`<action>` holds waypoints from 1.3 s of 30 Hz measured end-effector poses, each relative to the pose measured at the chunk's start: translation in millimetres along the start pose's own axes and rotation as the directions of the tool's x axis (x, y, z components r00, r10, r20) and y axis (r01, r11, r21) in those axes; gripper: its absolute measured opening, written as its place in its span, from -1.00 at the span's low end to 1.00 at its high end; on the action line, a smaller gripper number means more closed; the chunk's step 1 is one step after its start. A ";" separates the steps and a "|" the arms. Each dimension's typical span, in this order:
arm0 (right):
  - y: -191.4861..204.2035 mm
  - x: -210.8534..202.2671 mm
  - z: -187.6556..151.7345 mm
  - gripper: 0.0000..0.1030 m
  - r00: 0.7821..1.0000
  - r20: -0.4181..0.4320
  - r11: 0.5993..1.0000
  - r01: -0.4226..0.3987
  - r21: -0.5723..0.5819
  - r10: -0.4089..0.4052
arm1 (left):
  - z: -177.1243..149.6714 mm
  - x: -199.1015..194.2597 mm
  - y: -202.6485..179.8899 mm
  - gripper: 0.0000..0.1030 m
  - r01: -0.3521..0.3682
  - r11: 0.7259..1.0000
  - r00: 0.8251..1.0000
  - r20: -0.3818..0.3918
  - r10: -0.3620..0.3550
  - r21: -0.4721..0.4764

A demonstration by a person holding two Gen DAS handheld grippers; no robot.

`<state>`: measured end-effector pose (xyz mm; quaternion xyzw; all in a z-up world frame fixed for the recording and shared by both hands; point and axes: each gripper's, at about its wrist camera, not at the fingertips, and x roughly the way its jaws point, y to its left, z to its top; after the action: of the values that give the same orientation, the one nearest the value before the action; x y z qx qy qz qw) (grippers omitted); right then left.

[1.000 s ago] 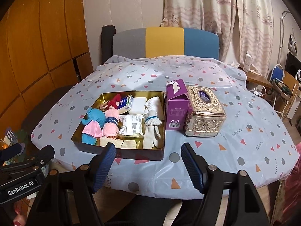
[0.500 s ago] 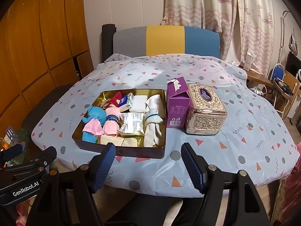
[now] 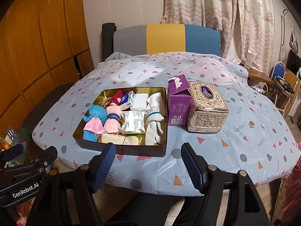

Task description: Organize soft objects

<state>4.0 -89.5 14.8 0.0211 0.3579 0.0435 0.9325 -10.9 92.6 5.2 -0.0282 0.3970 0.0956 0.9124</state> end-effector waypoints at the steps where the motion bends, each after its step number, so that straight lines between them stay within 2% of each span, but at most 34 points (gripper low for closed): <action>1: 0.1 0.0 0.0 0.42 1.000 0.000 1.000 0.000 0.001 0.000 | 0.0 0.1 -0.1 1.00 0.000 1.000 1.000 0.000 0.000 0.000; 39: 2.4 -1.4 -0.3 0.42 1.000 -0.005 1.000 -0.009 0.003 0.009 | -2.8 -1.3 -1.8 1.00 0.014 1.000 1.000 -0.005 -0.014 0.010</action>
<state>2.6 -87.3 15.7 0.0240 0.3601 0.0474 0.9314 -13.4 90.3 4.2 -0.0265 0.3994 0.0869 0.9123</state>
